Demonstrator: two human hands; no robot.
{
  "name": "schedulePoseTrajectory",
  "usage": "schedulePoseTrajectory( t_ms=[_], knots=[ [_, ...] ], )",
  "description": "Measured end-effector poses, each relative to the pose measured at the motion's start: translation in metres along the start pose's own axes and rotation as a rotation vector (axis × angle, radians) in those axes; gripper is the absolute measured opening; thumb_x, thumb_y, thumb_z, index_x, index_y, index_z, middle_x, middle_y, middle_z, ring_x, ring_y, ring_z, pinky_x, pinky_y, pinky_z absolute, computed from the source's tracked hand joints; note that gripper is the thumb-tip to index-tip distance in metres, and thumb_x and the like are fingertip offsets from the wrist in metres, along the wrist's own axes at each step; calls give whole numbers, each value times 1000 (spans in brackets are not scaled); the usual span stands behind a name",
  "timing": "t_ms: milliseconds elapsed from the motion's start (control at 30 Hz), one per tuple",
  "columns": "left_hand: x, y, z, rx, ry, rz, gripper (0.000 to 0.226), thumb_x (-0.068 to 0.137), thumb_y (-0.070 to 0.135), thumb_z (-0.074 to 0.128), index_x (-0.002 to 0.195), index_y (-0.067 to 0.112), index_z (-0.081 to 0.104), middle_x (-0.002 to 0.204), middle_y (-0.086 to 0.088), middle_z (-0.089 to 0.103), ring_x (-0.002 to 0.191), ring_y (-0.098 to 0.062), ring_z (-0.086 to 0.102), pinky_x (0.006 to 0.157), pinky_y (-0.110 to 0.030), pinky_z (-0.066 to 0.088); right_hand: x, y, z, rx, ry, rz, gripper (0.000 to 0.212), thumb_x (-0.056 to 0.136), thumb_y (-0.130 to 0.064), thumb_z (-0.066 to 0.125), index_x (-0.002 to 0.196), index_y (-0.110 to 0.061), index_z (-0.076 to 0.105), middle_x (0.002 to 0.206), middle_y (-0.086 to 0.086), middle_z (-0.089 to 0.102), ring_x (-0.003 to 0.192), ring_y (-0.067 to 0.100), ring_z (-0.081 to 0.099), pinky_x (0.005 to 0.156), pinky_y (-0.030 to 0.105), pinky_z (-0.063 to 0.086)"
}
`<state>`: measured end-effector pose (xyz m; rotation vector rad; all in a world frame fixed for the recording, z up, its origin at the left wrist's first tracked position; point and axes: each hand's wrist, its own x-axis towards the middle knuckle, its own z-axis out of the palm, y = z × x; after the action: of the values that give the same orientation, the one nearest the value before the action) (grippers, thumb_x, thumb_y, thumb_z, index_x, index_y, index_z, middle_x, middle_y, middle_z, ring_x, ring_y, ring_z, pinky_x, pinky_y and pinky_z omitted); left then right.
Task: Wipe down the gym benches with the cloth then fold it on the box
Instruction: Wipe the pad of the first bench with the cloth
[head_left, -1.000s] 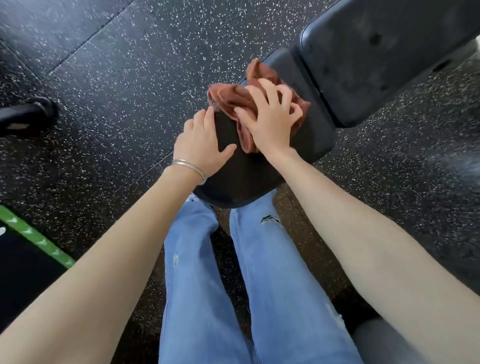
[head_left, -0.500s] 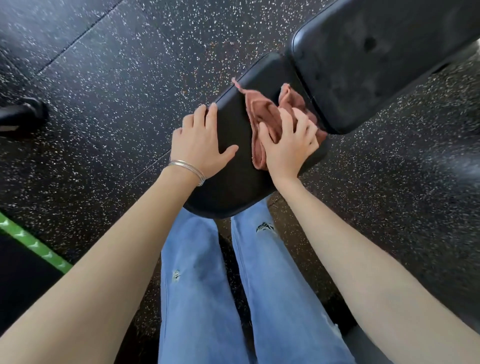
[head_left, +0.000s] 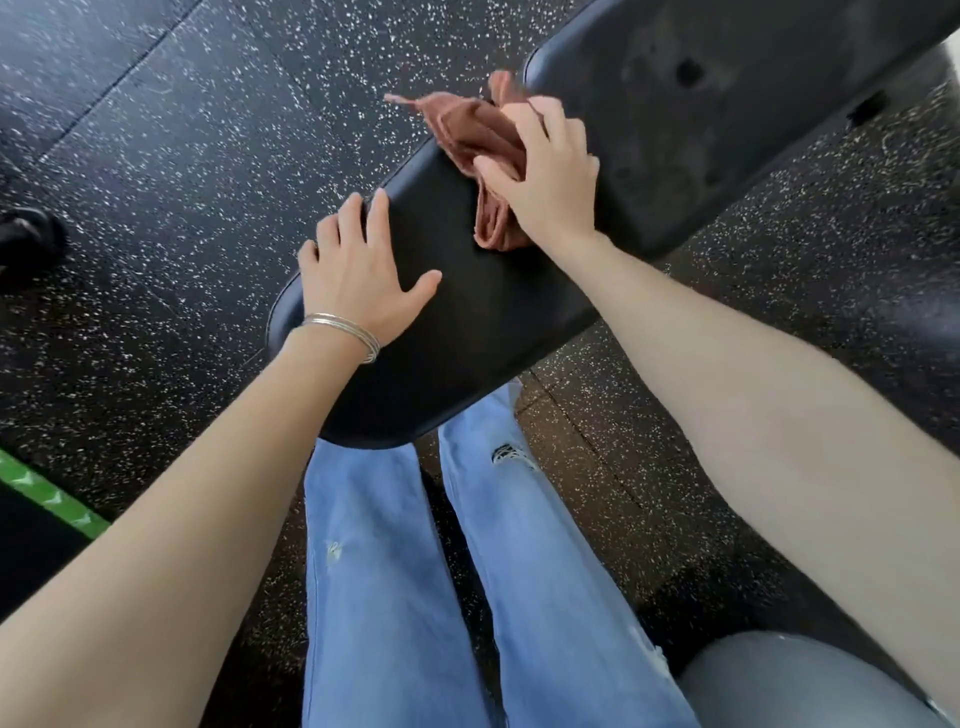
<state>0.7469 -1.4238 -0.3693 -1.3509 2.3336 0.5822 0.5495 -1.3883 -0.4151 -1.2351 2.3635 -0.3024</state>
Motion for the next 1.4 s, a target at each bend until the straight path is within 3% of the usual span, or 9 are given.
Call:
schedulePoseTrajectory(
  t_ms=[167,333,500,633,700,900,1067,1167,1400],
  knots=[
    [11,18,3,17,7,-34,87,82,59,50,149,15,17,152,-17,23,134,-39,28,107,-55,27,-93,53,10,31,142,289,49,87,-48,57,126,-18,56,132,5,51,115,31,45,84,46,44],
    [15,27,1,10,-9,-69,86,84,60,48,149,14,15,154,-16,20,137,-39,24,110,-56,23,-142,28,26,28,336,487,39,82,-38,65,108,-10,65,116,16,59,96,41,51,68,48,49],
    [20,17,-9,25,-53,-7,76,90,55,43,149,15,17,150,-16,25,133,-40,29,104,-54,29,-189,-36,49,-135,224,191,33,80,-48,59,97,-22,69,110,3,66,97,33,61,67,38,42],
    [21,9,-18,62,-94,54,73,90,53,44,148,16,20,149,-16,28,132,-40,32,102,-54,34,-175,-7,38,-213,246,-38,33,77,-52,63,95,-25,70,109,-1,68,96,30,60,69,39,43],
    [19,8,-19,61,-103,64,74,90,53,45,148,16,20,149,-16,27,132,-40,32,103,-54,34,-154,13,25,-180,197,-12,36,78,-50,65,102,-23,68,117,0,64,101,32,58,72,42,40],
    [14,4,-20,65,-106,99,76,89,54,46,149,16,18,152,-16,23,133,-41,30,104,-53,31,-66,18,-3,-19,60,397,49,90,-52,49,134,-31,43,135,-4,43,119,26,39,91,49,34],
    [14,-8,-18,31,-90,140,74,89,53,45,149,18,19,152,-13,24,133,-39,30,104,-52,33,-76,-17,8,-129,82,207,50,91,-48,50,136,-28,42,138,2,41,123,28,36,91,44,34],
    [11,-13,-18,19,-92,160,74,89,53,46,148,17,19,152,-13,24,134,-39,29,104,-52,34,-73,-24,12,-96,99,235,47,91,-45,51,134,-26,43,142,0,38,128,26,31,94,42,30],
    [18,-11,-14,-8,-89,140,77,88,55,45,149,17,17,151,-13,26,132,-38,32,102,-51,35,31,-25,-5,2,-36,25,46,91,-44,52,130,-20,46,137,4,43,122,28,41,95,45,37]
  ],
)
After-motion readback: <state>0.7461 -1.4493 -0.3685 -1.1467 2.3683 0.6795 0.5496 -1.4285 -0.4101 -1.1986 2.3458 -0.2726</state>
